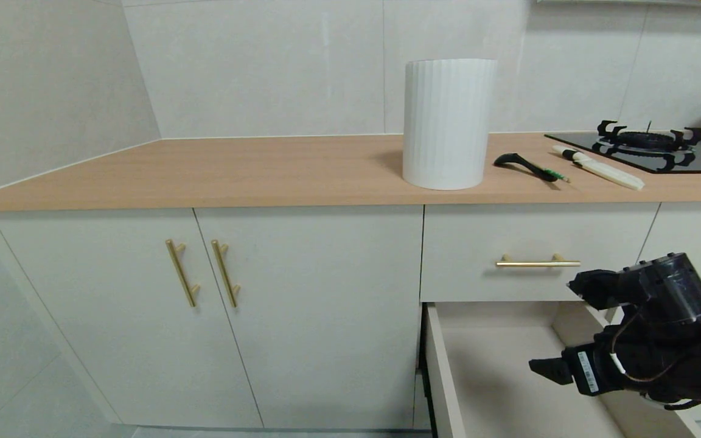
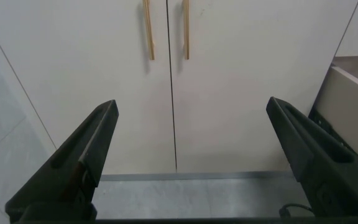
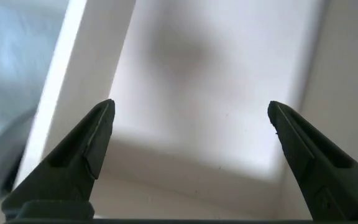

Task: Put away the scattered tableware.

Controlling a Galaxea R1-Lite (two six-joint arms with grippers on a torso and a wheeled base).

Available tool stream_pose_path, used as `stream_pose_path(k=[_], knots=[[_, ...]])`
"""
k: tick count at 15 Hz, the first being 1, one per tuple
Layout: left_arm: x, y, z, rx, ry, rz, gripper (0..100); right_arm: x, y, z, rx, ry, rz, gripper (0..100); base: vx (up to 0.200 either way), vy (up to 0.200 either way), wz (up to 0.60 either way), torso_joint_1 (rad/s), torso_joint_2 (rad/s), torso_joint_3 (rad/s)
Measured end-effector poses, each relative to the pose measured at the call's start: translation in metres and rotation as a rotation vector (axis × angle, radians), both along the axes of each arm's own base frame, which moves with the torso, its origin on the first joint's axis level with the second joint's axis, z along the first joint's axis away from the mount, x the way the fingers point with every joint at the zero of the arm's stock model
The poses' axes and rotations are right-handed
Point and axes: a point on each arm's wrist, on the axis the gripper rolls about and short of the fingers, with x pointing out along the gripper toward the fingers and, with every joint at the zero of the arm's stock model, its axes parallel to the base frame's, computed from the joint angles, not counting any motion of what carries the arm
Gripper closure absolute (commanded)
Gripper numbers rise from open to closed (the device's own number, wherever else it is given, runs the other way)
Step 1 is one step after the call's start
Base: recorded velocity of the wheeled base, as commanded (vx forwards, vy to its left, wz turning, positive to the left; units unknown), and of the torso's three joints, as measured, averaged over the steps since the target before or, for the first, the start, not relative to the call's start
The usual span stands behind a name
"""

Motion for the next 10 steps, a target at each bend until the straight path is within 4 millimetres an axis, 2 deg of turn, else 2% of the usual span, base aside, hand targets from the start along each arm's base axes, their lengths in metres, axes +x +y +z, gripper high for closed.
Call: stream_pose_path(k=[5, 9, 10], knots=[[0.0000, 0.0000, 0.0000, 0.000, 0.000, 0.000, 0, 0.0011, -0.0076, 0.0109, 0.024, -0.049, -0.025, 0, 0.000, 0.000, 0.00, 0.000, 0.00, 0.000], [0.0000, 0.0000, 0.0000, 0.000, 0.000, 0.000, 0, 0.0001, -0.0083, 0.0131, 0.025, -0.060, -0.024, 0, 0.000, 0.000, 0.00, 0.047, -0.21, -0.222], [0.0000, 0.0000, 0.0000, 0.000, 0.000, 0.000, 0, -0.0003, -0.0086, 0.0131, 0.024, -0.059, -0.024, 0, 0.000, 0.000, 0.00, 0.198, -0.42, -0.300]])
